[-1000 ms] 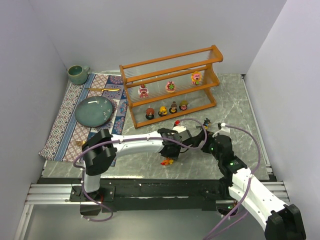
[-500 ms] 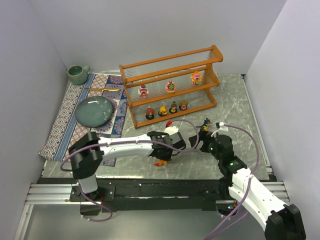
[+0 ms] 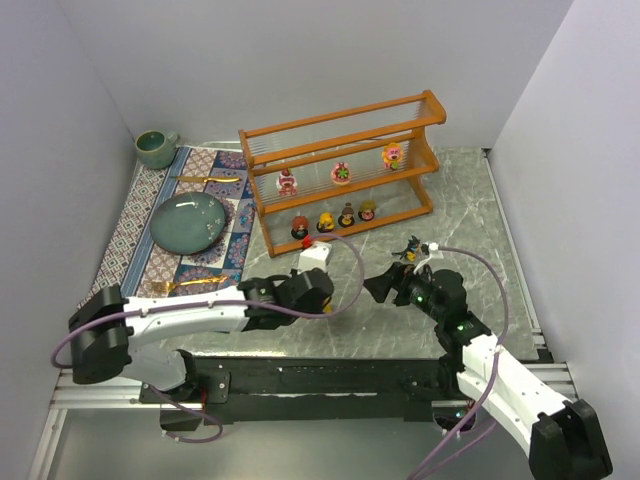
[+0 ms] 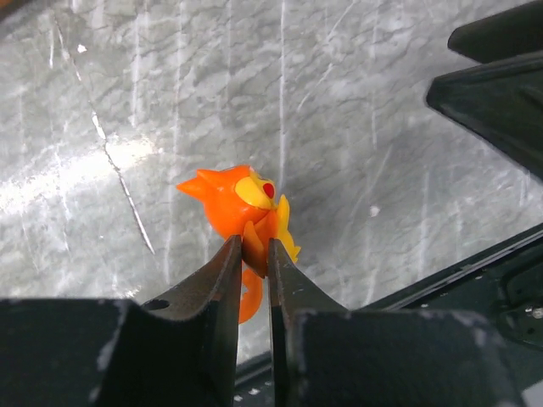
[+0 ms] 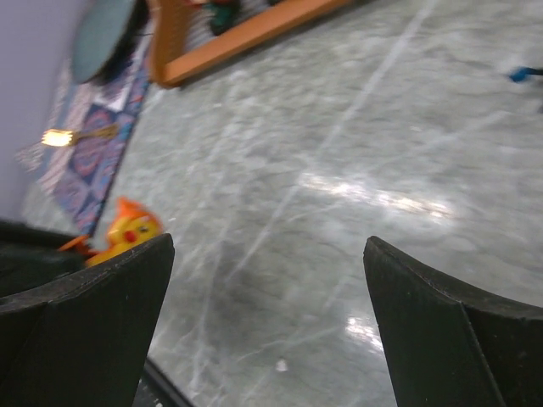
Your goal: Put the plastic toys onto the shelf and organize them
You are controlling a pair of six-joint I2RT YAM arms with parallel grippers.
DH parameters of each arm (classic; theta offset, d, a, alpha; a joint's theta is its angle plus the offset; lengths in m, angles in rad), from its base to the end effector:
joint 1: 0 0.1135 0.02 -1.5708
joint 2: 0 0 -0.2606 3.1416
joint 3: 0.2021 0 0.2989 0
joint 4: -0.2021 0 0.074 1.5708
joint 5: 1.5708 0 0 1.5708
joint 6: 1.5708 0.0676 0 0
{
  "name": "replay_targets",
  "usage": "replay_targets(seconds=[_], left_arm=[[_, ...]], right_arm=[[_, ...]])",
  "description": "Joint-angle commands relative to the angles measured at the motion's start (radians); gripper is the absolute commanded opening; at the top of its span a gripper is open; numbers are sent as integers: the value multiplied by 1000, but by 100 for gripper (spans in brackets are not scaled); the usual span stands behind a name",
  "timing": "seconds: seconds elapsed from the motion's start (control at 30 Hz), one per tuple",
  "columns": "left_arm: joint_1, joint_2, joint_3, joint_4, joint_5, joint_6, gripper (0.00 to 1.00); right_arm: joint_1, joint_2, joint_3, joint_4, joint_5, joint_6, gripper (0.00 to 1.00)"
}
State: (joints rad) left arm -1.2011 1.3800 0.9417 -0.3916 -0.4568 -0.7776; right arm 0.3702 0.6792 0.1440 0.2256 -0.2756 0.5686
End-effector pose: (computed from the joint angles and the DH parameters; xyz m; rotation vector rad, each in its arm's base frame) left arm 0.1550 -0.3175 0.2001 0.2840 2.3216 -0.4586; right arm 0.2098 0.1011 0.1371 -0.0033 1.9699 0.8896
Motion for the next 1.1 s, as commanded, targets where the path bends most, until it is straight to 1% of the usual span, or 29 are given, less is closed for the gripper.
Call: replay_targets(seconds=[0.0,0.07,0.1,0.13,0.23,0.3,0.37,0.43,0.6,0.77,0.93,1.07], left_arm=[[-5,-102,-148,311,-11,127,1],[-5,-151,-199,384,3,156,1],[-6,-165,-222,467,18,185,1],[-5,-180,-259,505,26,201,1],[-6,-223,-317,603,52,261,1],[-5,-243,-343,640,82,303,1],[-5,-256,-357,686,105,334,1],[-6,-262,-374,712,131,383,1],[-17,-282,-397,781,168,507,1],[-28,-285,-402,809,214,615,1],[-35,-280,-399,826,234,659,1],[-40,-266,-399,839,227,673,1]], right_arm=[[-4,29,8,144,-160,66,100],[-4,49,12,188,-224,97,100],[-2,57,15,201,-244,124,100],[-4,65,28,213,-263,138,100],[-4,123,55,216,-324,188,100],[-4,151,65,231,-376,221,100],[-4,184,65,291,-424,257,100],[-4,221,66,345,-444,306,100],[-4,287,95,373,-503,323,100],[-4,362,121,414,-565,341,100],[3,434,134,455,-608,347,98],[19,460,138,494,-622,366,94]])
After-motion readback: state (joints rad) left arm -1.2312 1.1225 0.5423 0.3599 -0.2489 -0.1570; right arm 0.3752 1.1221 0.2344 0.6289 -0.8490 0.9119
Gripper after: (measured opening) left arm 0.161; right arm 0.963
